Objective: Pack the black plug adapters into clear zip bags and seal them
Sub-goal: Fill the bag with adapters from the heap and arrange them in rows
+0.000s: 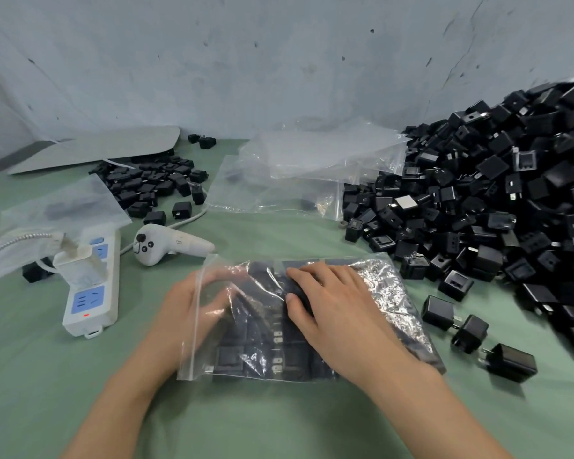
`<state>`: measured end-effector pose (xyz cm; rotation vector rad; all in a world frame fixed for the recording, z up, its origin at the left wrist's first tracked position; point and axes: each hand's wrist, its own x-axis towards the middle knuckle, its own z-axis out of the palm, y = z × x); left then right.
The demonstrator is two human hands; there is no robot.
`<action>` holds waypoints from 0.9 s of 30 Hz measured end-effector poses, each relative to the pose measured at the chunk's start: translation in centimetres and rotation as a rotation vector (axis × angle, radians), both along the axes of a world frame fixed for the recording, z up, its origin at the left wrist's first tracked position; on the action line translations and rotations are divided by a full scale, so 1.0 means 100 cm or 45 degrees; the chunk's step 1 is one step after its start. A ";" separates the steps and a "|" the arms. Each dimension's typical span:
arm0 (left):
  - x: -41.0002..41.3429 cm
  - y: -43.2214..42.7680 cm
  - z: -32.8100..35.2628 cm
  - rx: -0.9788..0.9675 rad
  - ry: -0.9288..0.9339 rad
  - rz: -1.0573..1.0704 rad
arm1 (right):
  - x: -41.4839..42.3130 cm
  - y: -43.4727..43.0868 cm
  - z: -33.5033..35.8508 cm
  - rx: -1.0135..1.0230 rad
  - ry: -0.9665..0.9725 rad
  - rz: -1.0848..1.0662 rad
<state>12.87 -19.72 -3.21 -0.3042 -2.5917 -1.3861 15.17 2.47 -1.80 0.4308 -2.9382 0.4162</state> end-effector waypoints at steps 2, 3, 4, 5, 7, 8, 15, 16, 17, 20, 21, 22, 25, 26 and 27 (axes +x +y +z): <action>0.003 -0.007 0.003 0.219 -0.144 0.042 | 0.000 0.000 -0.001 0.002 0.004 -0.001; 0.003 -0.012 0.006 0.396 -0.208 0.085 | 0.001 0.000 -0.001 -0.003 0.002 -0.001; 0.001 -0.018 0.010 0.594 -0.249 0.154 | 0.001 0.000 -0.001 -0.007 0.000 0.001; -0.001 -0.023 0.014 0.780 -0.276 0.224 | 0.001 0.000 -0.002 -0.009 0.000 0.004; -0.007 -0.029 0.023 0.982 -0.362 0.276 | 0.000 0.001 -0.002 -0.011 -0.001 0.010; -0.008 -0.028 0.027 1.007 -0.432 0.248 | 0.000 0.000 -0.002 -0.008 -0.001 0.010; -0.004 -0.004 0.035 0.964 -0.675 -0.068 | 0.003 -0.008 -0.001 -0.007 -0.009 0.039; -0.002 0.001 0.036 0.954 -0.689 -0.082 | 0.003 -0.009 -0.002 -0.010 -0.009 0.043; -0.001 0.006 0.036 0.939 -0.697 -0.102 | 0.003 -0.009 -0.002 -0.015 -0.006 0.046; 0.001 0.017 0.036 0.932 -0.680 -0.140 | 0.001 -0.011 -0.002 -0.027 0.017 0.049; 0.001 0.018 0.037 0.945 -0.674 -0.139 | 0.000 -0.012 -0.002 -0.027 0.027 0.052; 0.001 0.019 0.037 0.958 -0.676 -0.134 | 0.000 -0.012 -0.002 -0.026 0.035 0.055; 0.000 0.020 0.035 0.951 -0.687 -0.095 | -0.002 -0.013 -0.003 -0.028 0.042 0.070; 0.000 0.020 0.034 0.925 -0.680 -0.090 | -0.002 -0.013 -0.004 -0.030 0.042 0.077; 0.000 0.020 0.033 0.877 -0.668 -0.090 | -0.003 -0.013 -0.004 -0.037 0.043 0.084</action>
